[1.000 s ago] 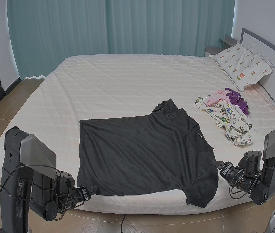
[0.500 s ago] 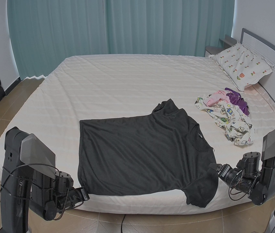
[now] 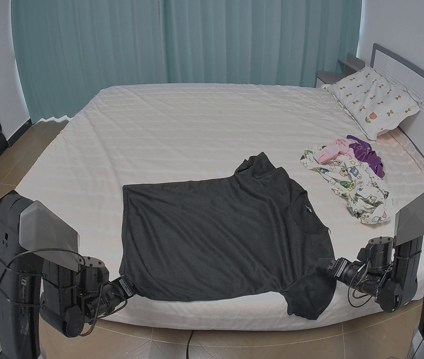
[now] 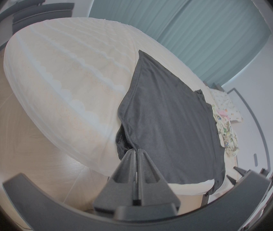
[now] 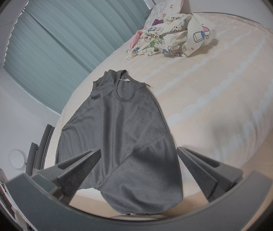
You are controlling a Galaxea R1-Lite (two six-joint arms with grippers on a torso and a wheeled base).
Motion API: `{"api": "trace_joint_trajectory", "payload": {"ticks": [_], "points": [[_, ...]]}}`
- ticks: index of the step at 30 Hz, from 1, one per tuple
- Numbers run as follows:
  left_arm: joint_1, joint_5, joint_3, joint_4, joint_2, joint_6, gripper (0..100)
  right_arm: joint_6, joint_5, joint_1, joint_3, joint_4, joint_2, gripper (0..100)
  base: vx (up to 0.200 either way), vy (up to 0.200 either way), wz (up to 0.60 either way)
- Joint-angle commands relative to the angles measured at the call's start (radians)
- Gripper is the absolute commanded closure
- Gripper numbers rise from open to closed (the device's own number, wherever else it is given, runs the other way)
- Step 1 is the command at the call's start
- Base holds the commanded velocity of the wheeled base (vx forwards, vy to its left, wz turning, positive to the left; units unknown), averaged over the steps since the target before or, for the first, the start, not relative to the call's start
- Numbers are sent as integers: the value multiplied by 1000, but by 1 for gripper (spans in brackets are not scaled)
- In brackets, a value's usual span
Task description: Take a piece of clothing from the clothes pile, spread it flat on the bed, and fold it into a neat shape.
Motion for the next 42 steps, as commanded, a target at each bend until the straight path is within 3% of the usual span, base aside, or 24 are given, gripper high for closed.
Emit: {"api": "trace_joint_trajectory", "payload": {"ticks": [1,7,8,19,24,31,32,36,42], "points": [[7,2,-23,-15,-28,-33,100,-7,1,-8,-58,31,62,0,0,0,0],[10,2,-25,-15,-47,-58,100,-11,1,-5,-141,143,62,0,0,0,0],[12,2,-25,-15,-45,-58,100,-11,1,-5,-162,164,62,100,0,0,0],[55,24,-72,-15,-59,-107,100,-14,1,-39,-334,220,48,100,0,0,0],[62,27,-88,-15,-50,-109,100,-126,72,-48,-397,223,53,100,0,0,0],[62,25,-100,-15,-31,-112,100,-157,105,-39,-474,312,73,100,0,0,0],[62,25,-103,-15,-25,-113,100,-157,113,-39,-477,313,79,0,0,0,0],[65,25,-108,-15,-21,-127,100,-158,124,-57,-478,315,87,0,0,0,0],[71,24,-108,-13,-18,-132,100,-151,136,-154,-428,305,32,0,0,0,0]]}}
